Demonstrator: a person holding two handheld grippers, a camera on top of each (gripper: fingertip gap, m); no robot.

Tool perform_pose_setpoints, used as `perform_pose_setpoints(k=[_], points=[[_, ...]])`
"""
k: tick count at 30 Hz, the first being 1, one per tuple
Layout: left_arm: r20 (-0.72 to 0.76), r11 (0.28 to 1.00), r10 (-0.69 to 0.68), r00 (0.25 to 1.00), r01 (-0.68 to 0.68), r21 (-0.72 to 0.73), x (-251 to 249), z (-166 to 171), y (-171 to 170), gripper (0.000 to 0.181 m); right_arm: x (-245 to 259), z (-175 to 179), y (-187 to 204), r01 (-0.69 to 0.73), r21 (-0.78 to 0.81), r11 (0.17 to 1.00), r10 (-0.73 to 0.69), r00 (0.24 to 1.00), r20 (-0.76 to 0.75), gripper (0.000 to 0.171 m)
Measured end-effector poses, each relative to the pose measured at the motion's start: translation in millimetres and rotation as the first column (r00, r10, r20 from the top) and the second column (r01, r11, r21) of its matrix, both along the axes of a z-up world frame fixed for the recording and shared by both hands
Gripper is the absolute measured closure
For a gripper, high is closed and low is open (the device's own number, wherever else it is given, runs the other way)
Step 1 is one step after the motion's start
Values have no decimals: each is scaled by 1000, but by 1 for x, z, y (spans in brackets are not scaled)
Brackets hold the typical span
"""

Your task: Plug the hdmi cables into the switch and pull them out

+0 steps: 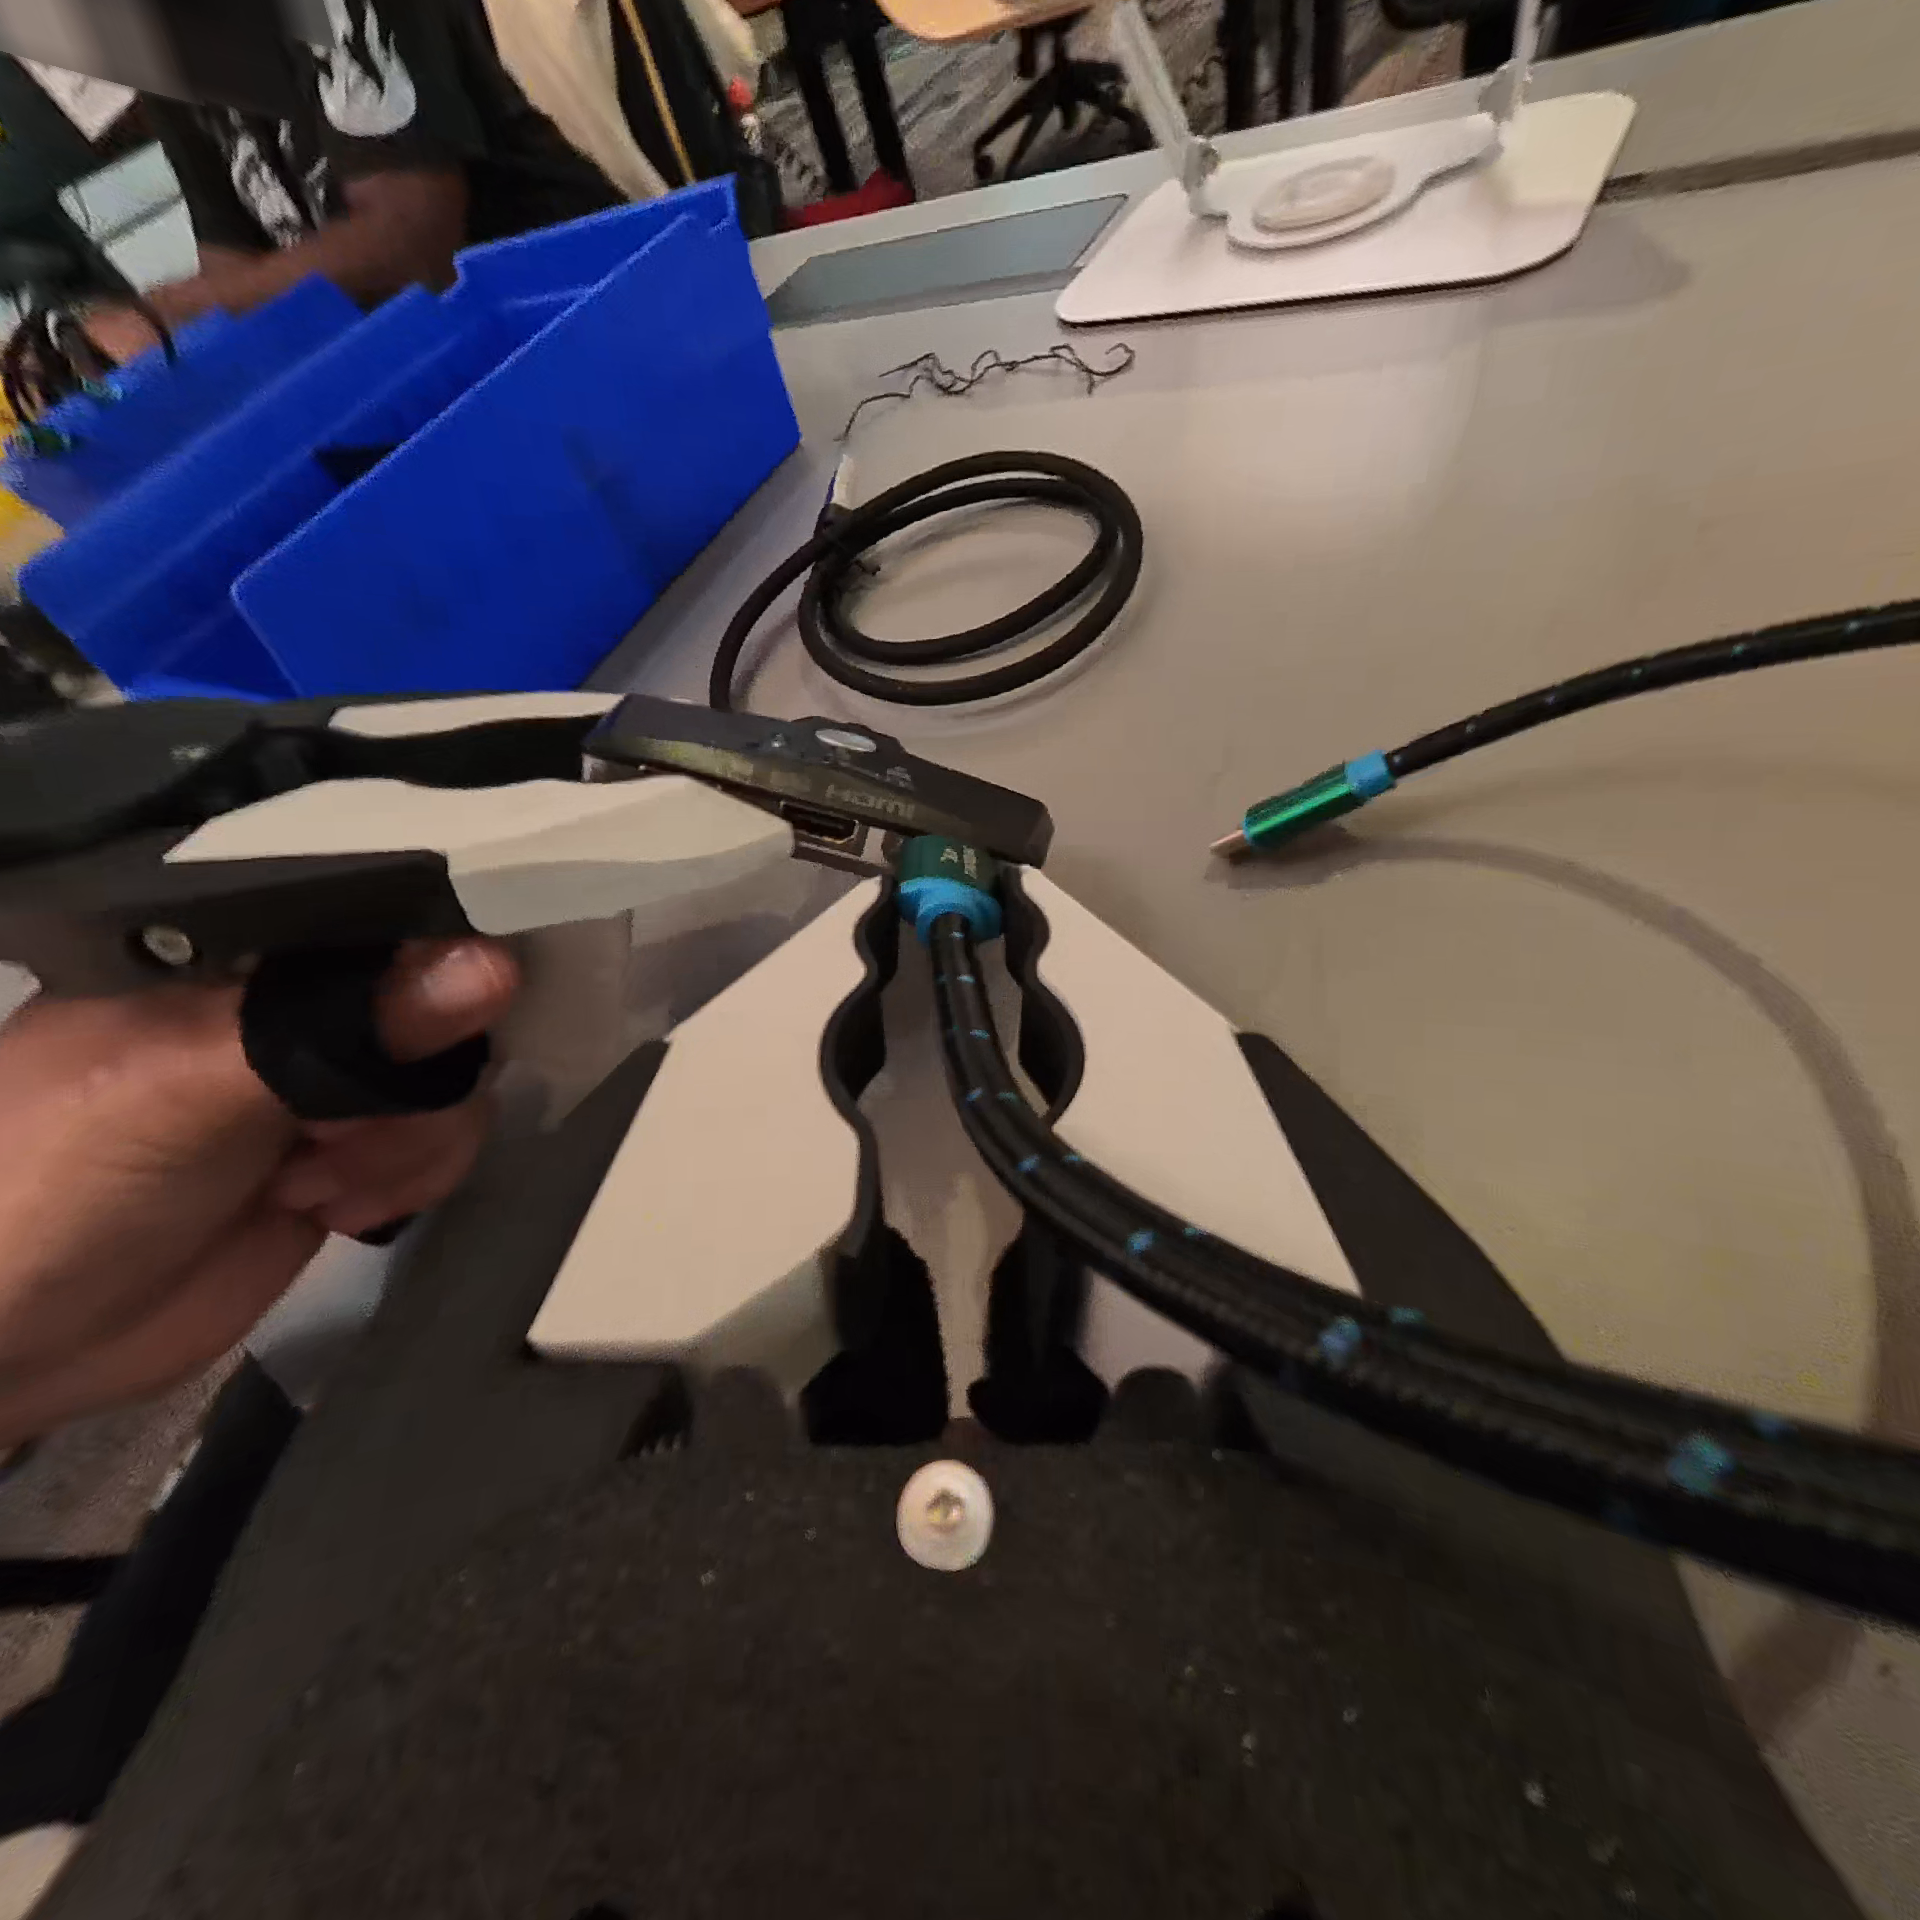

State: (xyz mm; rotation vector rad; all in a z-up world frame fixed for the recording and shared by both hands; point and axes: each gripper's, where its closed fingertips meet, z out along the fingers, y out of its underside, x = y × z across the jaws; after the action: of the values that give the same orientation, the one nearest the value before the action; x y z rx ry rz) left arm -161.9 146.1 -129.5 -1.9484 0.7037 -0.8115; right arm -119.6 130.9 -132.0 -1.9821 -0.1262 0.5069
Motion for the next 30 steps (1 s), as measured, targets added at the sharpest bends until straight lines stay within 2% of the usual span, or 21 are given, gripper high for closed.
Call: perform_pose_setpoints(k=[6,20,21,22,24,25,27,30], points=[[-6,1000,-15,1000,15,26,10,2,3,128,10,-1,0,83,-17,996,-85,991,-102,152],[8,998,-65,998,65,-16,22,-5,7,128,22,-6,1,105,-43,994,-109,989,-96,153],[-48,1000,7,999,-7,3,14,-10,16,128,22,-5,2,111,-42,993,-116,987,-111,154],[-126,993,115,985,-111,40,-7,-18,36,129,25,8,2,138,24,990,-133,979,-155,155],[-64,982,190,980,-189,26,-34,-7,60,129,43,43,-3,179,137,974,-160,977,-138,157],[-55,982,162,985,-156,103,-29,8,52,129,46,49,-5,173,149,974,-151,977,-150,158],[-107,972,78,991,-51,230,-5,22,29,129,36,32,-2,78,65,995,-68,988,-142,157],[-75,989,54,996,-43,139,-2,15,29,129,34,33,2,-5,52,999,10,997,-82,157]])
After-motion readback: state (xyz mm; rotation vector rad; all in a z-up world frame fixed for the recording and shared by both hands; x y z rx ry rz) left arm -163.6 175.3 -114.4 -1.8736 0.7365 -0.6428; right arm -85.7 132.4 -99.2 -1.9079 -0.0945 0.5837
